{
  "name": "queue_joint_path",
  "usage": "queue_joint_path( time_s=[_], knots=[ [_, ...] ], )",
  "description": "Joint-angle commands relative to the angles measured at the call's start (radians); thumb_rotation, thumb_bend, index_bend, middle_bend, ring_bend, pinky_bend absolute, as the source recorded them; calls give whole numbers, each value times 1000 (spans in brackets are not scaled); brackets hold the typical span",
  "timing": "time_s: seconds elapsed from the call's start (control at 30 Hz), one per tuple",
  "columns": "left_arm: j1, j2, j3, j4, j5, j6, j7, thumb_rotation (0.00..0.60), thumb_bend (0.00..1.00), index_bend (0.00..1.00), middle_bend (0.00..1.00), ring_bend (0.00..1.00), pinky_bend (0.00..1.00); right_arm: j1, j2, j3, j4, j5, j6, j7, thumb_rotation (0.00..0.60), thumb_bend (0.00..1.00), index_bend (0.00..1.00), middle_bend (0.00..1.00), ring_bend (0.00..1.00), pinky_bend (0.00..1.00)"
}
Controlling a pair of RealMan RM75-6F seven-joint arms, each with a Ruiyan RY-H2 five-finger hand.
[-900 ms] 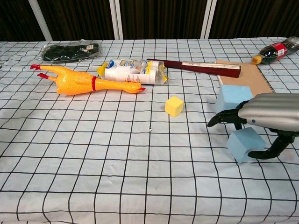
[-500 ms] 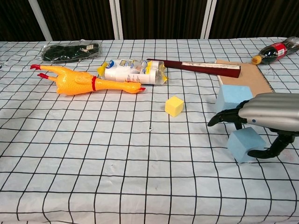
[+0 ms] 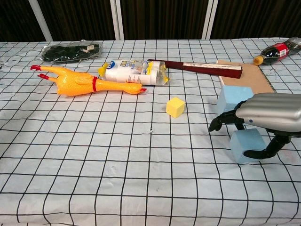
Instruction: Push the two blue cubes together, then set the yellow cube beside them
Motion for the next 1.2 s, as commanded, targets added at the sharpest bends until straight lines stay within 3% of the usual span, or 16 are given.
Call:
queue_joint_path(
  time_s=[0.03,0.2,0.37,0.53,0.67,0.9,1.2],
  knots=[
    [0,0,1,0,0,-1,0,600,41,206,78,0,0,-2,1,-2,-1,-4,5,8,600,391,201,221,483,236],
    [-1,1,1,-1,1,-3,-1,600,41,206,78,0,0,-7,32,-6,-40,-11,21,29,600,395,205,222,507,224],
    [-2,3,-1,-1,-2,-6,-12,600,41,206,78,0,0,-5,107,9,-153,9,29,47,600,394,219,211,512,155],
    [-4,8,0,0,1,-10,-29,600,40,206,78,0,0,22,197,76,-283,98,15,45,600,394,222,178,530,120],
    [0,14,1,-1,5,-3,-50,600,41,206,75,0,0,83,232,146,-342,237,-59,18,600,393,227,168,543,114],
    [1,18,4,-1,11,-3,-60,600,41,207,74,0,0,206,185,243,-324,470,-131,-59,600,392,235,167,544,113],
    [1,20,7,-1,6,-11,-63,600,41,208,74,0,0,350,52,267,-183,683,-165,-168,600,391,237,166,544,112]
  ],
)
